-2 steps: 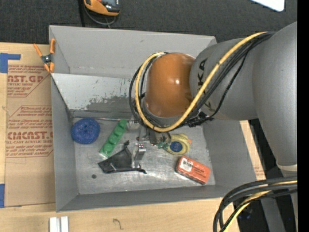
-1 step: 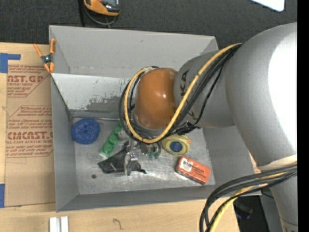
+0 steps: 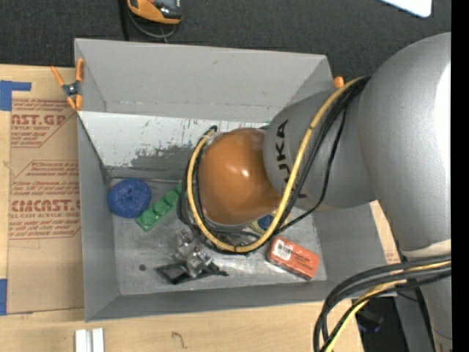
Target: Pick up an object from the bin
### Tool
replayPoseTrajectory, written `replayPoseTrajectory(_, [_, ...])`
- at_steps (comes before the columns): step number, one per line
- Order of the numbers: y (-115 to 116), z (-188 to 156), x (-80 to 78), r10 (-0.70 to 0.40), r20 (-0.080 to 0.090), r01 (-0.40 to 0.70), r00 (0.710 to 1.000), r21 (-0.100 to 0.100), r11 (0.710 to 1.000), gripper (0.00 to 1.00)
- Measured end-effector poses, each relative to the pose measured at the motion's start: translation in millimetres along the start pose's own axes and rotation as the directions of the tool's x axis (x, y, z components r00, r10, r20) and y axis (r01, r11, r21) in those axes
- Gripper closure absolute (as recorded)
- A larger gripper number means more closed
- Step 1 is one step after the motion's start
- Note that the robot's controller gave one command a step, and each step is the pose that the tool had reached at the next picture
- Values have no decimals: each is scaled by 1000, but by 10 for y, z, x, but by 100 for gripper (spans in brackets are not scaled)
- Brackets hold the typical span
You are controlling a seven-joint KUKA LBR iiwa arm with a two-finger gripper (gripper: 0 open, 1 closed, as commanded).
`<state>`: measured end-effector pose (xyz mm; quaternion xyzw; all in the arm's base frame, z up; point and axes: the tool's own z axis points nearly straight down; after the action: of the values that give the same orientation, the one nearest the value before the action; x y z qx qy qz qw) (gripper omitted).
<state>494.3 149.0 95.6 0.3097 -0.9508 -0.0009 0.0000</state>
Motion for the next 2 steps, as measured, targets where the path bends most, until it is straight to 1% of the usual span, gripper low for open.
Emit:
replayPoseTrajectory(1, [0,1,1,0,0,0,1000,0,1000,0])
replayPoseTrajectory(2, [-1,1,1,0,0,0,1000,0,1000,0])
